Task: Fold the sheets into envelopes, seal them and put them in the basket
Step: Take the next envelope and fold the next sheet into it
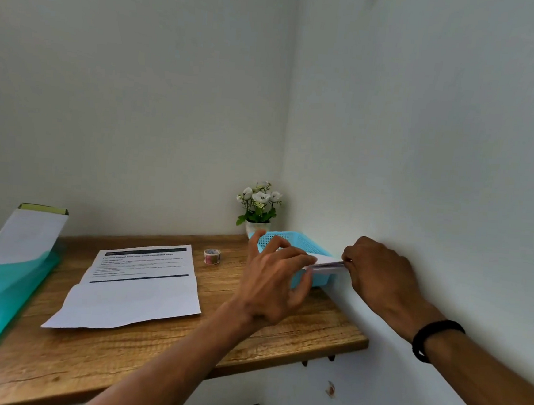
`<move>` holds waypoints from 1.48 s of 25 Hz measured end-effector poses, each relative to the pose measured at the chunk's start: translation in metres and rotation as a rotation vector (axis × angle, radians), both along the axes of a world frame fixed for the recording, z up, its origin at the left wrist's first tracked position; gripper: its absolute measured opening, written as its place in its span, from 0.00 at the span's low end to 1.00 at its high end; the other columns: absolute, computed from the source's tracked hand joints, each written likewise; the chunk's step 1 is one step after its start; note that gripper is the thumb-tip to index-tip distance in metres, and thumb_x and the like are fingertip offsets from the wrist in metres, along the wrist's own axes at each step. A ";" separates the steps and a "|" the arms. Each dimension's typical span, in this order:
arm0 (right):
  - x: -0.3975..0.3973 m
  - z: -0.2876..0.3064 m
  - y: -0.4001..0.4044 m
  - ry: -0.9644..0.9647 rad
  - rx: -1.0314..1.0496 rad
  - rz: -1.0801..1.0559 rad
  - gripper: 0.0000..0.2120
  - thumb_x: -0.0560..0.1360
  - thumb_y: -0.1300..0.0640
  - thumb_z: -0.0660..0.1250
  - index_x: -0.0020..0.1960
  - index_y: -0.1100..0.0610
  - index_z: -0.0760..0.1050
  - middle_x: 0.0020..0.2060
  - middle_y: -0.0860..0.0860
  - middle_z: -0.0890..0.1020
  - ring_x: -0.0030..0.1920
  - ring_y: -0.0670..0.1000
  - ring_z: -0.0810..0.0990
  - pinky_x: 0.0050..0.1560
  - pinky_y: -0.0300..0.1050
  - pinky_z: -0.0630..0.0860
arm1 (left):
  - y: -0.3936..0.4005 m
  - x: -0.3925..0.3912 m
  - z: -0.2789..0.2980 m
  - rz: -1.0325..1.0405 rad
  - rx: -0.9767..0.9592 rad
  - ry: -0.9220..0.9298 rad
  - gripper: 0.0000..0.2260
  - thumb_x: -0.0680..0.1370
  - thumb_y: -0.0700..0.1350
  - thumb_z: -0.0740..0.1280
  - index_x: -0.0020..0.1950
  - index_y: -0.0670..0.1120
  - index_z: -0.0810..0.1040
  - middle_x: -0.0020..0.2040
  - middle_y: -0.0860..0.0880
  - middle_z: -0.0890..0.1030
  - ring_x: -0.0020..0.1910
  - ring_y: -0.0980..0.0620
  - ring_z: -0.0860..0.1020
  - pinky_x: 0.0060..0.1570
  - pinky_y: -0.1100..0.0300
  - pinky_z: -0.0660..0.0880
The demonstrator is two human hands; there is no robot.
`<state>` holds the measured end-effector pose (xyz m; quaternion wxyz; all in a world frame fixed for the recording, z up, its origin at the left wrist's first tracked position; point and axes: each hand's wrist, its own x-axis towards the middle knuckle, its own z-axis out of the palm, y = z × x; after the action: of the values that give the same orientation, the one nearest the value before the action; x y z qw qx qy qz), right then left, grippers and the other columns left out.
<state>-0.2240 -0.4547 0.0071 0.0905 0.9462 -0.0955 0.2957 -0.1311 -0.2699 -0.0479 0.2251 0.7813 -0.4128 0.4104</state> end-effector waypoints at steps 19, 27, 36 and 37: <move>-0.002 0.026 0.088 0.042 0.046 0.133 0.18 0.78 0.50 0.71 0.68 0.46 0.77 0.60 0.48 0.83 0.61 0.52 0.79 0.55 0.50 0.80 | 0.050 0.014 0.050 -0.022 0.145 -0.102 0.17 0.81 0.61 0.65 0.57 0.53 0.87 0.53 0.52 0.88 0.56 0.49 0.80 0.67 0.43 0.68; 0.096 0.027 0.204 0.064 0.290 0.400 0.06 0.76 0.50 0.72 0.49 0.51 0.82 0.45 0.50 0.86 0.45 0.51 0.83 0.49 0.50 0.83 | 0.216 0.054 0.057 0.256 0.039 0.141 0.12 0.81 0.54 0.67 0.53 0.50 0.88 0.49 0.54 0.89 0.48 0.54 0.84 0.55 0.53 0.80; 0.191 -0.026 0.268 0.235 0.469 0.466 0.18 0.77 0.45 0.73 0.60 0.56 0.79 0.55 0.54 0.85 0.45 0.51 0.81 0.44 0.43 0.75 | 0.323 0.094 0.023 0.444 -0.600 1.023 0.11 0.82 0.53 0.69 0.58 0.47 0.80 0.52 0.53 0.80 0.55 0.48 0.80 0.53 0.55 0.76; 0.193 -0.027 0.270 0.246 0.476 0.478 0.16 0.77 0.48 0.73 0.60 0.55 0.80 0.56 0.54 0.86 0.48 0.53 0.82 0.48 0.44 0.77 | 0.324 0.094 0.026 0.417 -0.673 1.100 0.09 0.82 0.54 0.68 0.55 0.49 0.78 0.50 0.54 0.79 0.53 0.49 0.79 0.53 0.55 0.75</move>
<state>-0.0308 -0.1844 -0.0200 -0.1936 0.9648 0.0740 0.1617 -0.0370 0.0537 -0.0224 0.5494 0.8271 0.0716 0.0940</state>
